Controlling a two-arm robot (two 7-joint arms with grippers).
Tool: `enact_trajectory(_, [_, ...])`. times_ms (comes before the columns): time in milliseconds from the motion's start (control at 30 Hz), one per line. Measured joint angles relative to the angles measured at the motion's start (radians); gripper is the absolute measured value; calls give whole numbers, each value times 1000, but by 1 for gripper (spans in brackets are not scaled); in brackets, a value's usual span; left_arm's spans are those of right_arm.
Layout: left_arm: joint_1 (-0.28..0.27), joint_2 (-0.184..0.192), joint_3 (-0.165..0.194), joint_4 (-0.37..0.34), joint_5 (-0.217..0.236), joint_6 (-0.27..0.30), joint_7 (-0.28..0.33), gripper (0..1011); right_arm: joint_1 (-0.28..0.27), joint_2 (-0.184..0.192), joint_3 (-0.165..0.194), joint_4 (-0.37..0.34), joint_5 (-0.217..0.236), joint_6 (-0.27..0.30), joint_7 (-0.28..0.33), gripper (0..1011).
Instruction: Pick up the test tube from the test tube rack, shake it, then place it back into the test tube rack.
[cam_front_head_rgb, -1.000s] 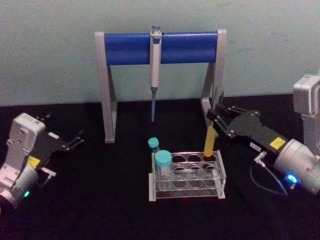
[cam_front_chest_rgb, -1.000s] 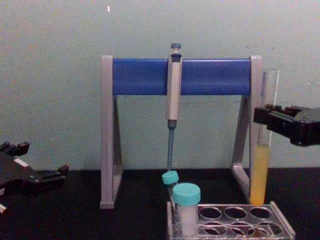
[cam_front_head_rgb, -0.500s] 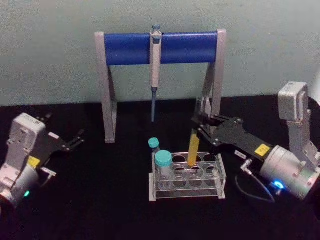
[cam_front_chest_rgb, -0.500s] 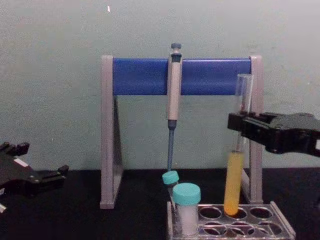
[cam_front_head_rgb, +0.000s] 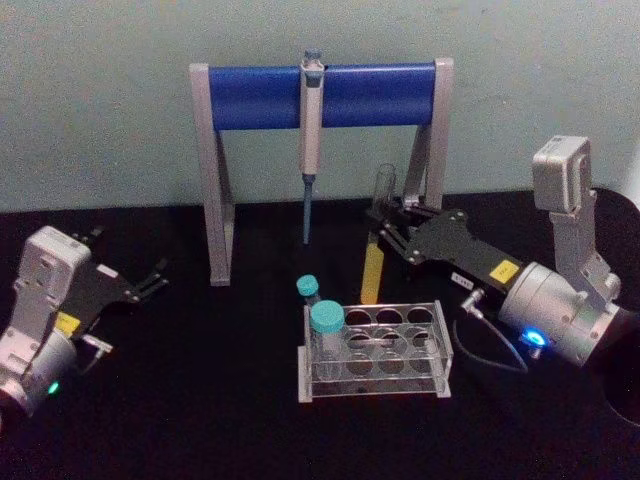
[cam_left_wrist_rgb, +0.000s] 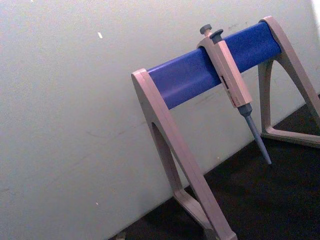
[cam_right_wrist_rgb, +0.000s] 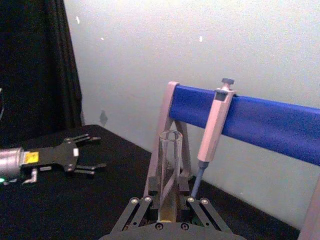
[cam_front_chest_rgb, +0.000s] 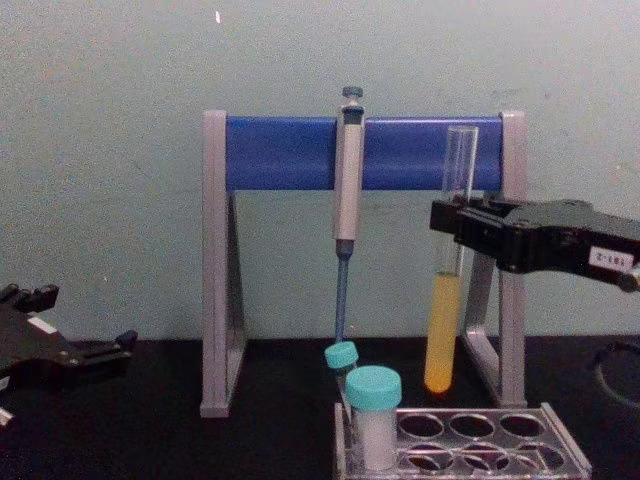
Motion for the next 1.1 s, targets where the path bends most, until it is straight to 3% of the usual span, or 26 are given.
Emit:
enact_trajectory(533, [0, 0, 0, 0, 0, 0, 0, 1001, 18, -8, 25, 24, -13, 0, -37, 228])
enact_trajectory(1100, [0, 0, 0, 0, 0, 0, 0, 1001, 13, -11, 30, 21, -17, 1, -36, 228])
